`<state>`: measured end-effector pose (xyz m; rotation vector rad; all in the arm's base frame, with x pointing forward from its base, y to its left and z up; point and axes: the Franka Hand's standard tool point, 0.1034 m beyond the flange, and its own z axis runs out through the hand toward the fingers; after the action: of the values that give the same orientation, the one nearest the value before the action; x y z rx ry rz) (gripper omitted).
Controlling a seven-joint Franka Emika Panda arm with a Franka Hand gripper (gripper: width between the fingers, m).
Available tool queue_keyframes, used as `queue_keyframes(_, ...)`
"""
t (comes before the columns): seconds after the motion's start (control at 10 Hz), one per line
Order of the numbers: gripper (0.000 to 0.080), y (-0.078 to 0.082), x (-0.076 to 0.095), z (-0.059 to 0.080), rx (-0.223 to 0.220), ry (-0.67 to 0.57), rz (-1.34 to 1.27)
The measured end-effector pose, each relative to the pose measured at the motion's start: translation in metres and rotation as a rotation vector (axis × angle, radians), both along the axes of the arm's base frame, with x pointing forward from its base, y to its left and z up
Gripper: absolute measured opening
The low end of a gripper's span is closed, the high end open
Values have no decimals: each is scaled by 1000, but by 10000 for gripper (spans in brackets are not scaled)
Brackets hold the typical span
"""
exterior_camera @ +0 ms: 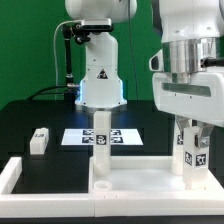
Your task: Assemble desk
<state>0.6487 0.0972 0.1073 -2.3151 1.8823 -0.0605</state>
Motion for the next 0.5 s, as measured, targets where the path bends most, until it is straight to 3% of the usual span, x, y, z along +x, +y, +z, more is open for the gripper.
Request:
queue_keyframes(0.3, 297, 1, 1, -1, 42, 39, -223)
queue_keyframes(0.5, 305, 0, 1, -2, 36, 33, -192)
